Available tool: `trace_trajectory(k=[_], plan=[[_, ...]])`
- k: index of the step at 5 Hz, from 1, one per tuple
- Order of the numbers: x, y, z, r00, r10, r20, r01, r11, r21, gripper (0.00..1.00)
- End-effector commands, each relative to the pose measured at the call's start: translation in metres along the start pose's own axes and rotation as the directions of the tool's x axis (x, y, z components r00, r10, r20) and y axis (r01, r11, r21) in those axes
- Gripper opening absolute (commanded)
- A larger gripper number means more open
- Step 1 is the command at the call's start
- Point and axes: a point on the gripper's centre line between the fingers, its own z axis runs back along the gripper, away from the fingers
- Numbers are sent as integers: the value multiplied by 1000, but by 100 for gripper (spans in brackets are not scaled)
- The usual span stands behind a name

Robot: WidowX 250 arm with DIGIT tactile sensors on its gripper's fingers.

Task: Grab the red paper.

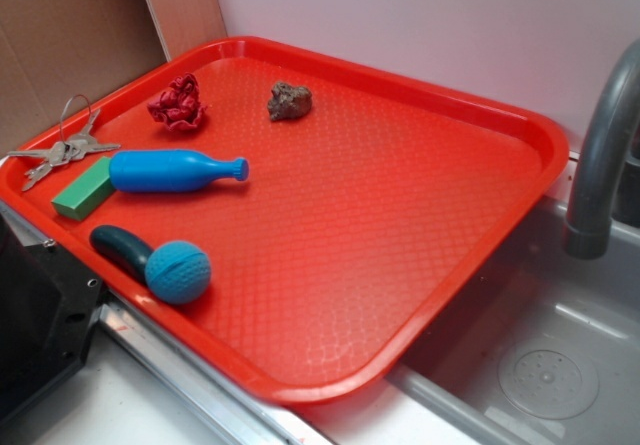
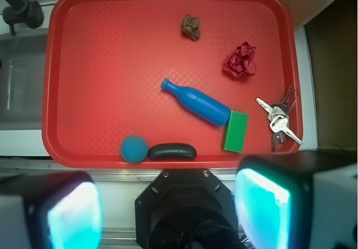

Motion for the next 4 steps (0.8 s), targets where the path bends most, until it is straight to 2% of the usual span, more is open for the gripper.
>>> trace_trajectory(k=[1, 2, 3, 4], plan=[[0, 0, 0, 1000, 0, 0, 0, 1000, 0, 100], [35, 51, -52, 970, 224, 96, -228, 973, 38, 100], [55, 95, -83, 956, 253, 149, -263, 964, 49, 100], [82, 117, -131, 964, 212, 162, -227, 970, 86, 100]])
